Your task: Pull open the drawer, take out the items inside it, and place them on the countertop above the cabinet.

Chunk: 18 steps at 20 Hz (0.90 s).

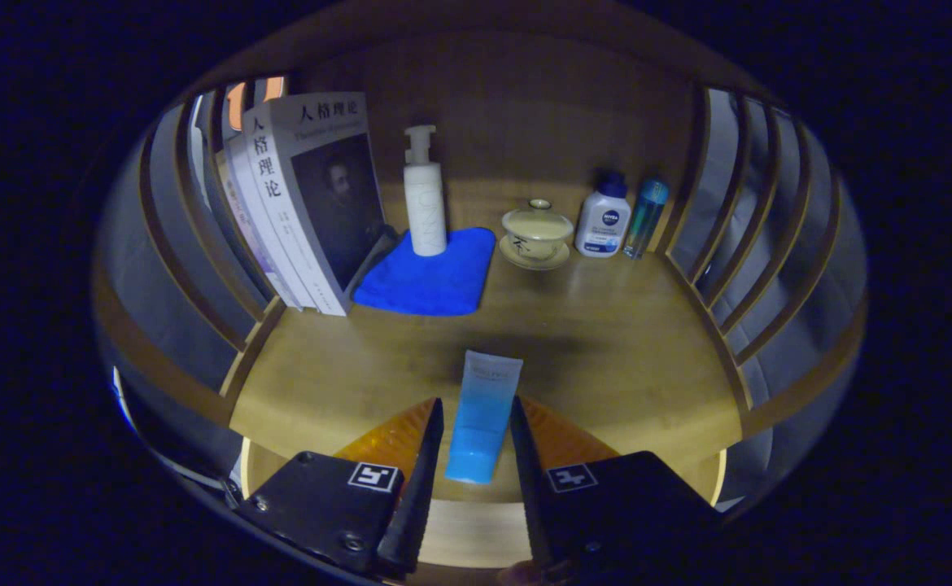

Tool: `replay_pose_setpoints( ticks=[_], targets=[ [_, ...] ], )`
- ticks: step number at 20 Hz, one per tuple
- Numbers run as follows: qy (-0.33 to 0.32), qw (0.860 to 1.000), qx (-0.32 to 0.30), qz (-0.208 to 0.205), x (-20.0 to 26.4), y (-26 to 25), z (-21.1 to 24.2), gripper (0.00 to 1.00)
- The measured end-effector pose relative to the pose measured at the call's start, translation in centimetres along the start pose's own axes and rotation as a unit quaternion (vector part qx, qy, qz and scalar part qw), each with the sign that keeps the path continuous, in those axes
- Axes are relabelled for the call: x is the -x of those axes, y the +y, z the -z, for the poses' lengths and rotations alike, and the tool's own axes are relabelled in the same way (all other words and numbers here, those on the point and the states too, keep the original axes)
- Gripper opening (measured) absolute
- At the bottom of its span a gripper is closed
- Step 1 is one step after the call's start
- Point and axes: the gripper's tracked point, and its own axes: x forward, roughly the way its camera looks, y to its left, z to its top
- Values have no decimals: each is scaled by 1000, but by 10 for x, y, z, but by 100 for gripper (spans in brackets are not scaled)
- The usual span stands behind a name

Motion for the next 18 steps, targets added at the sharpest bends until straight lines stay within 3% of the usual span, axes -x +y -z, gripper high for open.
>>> replay_pose_setpoints(
  ticks=[6,9,12,18],
  targets=[
    [-28,999,6,-24,49,14,17,53],
    [-56,998,25,-14,70,9,35,53],
    [-81,996,30,-19,91,11,56,85],
    [-143,989,37,-29,128,15,105,85]
  ],
)
